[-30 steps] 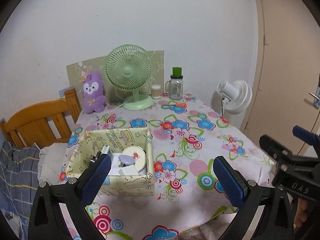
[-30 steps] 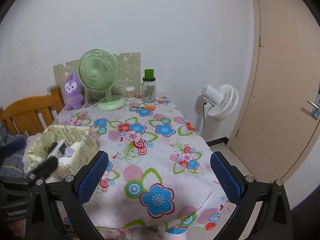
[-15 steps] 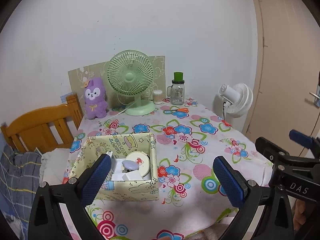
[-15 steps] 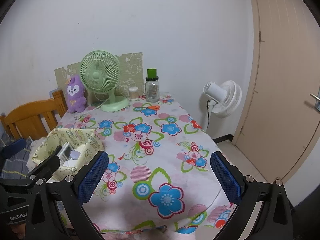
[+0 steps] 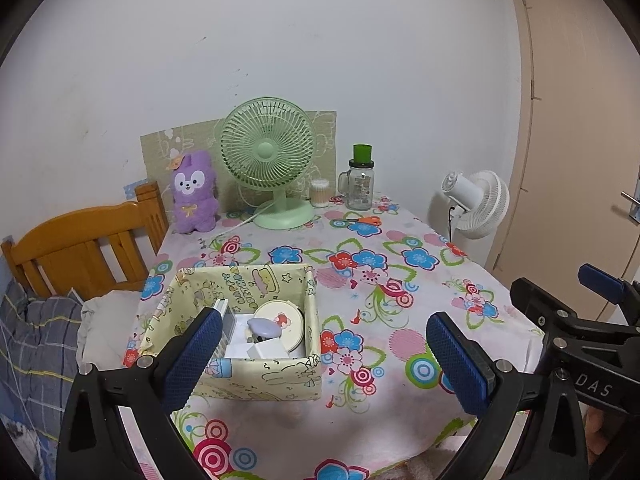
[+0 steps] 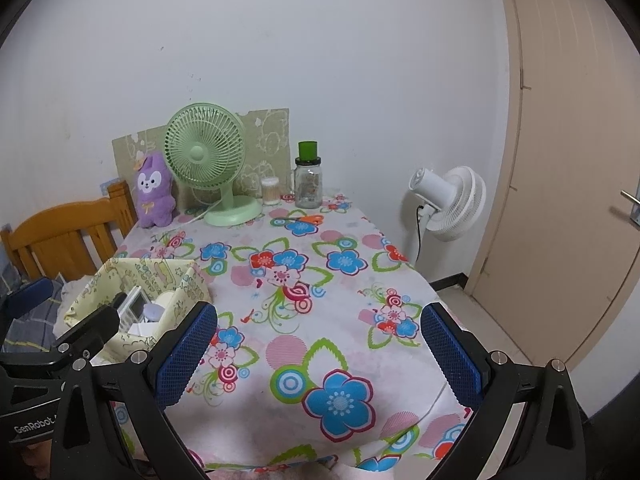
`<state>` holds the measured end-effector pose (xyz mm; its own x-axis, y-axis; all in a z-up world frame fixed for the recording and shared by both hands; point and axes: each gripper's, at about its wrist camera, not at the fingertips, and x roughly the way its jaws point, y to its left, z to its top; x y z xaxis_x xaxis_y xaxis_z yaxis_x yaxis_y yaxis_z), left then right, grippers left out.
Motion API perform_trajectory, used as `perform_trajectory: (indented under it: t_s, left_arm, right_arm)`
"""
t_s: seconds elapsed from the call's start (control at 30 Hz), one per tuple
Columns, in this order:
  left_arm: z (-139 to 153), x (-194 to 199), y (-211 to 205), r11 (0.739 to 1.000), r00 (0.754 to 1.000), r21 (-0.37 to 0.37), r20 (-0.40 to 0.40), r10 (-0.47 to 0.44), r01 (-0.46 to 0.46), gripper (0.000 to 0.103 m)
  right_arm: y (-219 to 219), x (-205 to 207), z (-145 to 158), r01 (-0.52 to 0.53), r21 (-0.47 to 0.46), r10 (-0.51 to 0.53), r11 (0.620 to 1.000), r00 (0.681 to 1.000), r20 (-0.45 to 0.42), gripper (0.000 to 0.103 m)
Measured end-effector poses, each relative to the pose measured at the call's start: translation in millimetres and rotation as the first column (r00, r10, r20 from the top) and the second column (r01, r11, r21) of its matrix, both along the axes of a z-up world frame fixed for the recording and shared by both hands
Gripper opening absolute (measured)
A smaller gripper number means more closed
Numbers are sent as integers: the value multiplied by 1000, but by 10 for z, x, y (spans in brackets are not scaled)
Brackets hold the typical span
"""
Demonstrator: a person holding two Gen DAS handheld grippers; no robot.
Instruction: Organize rigid objects
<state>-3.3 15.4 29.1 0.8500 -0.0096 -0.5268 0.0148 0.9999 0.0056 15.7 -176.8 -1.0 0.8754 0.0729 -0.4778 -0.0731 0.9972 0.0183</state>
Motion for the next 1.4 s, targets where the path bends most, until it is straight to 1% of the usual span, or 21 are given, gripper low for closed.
perform_trajectory:
  t_s: [0.33, 1.4]
  left_arm:
    - [3, 1, 17, 1000, 1000, -8, -3, 1, -1, 103]
    - [-3, -4, 70, 1000, 1000, -11, -2, 7, -7, 103]
  right_arm:
    - [3, -17, -12, 8, 3, -8, 1000, 1000, 16, 103]
    - [42, -23, -25, 6, -2, -6, 1000, 1000, 17, 103]
